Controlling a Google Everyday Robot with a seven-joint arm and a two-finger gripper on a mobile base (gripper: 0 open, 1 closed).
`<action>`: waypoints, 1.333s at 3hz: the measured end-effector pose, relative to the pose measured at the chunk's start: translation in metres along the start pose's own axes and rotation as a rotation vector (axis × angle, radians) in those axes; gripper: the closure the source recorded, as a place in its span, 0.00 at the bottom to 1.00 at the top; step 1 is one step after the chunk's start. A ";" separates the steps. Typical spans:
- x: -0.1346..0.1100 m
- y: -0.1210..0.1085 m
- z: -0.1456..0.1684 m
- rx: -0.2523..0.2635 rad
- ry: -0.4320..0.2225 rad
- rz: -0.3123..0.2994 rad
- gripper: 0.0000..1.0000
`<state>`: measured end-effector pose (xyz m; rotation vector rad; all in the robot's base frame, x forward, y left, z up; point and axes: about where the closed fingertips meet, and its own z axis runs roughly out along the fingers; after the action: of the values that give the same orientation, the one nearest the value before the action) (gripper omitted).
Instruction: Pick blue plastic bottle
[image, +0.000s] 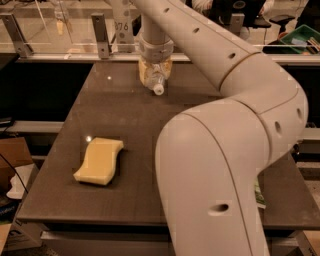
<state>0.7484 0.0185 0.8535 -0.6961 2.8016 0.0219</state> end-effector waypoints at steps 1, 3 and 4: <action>0.002 0.000 -0.022 -0.014 -0.046 -0.031 1.00; 0.004 0.011 -0.090 -0.043 -0.180 -0.157 1.00; 0.002 0.020 -0.124 -0.059 -0.253 -0.230 1.00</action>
Offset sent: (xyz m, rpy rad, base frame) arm -0.0403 -0.0074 0.0976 0.0883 -0.1598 0.1680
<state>0.7074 0.0258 0.9716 -0.9536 2.4759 0.1403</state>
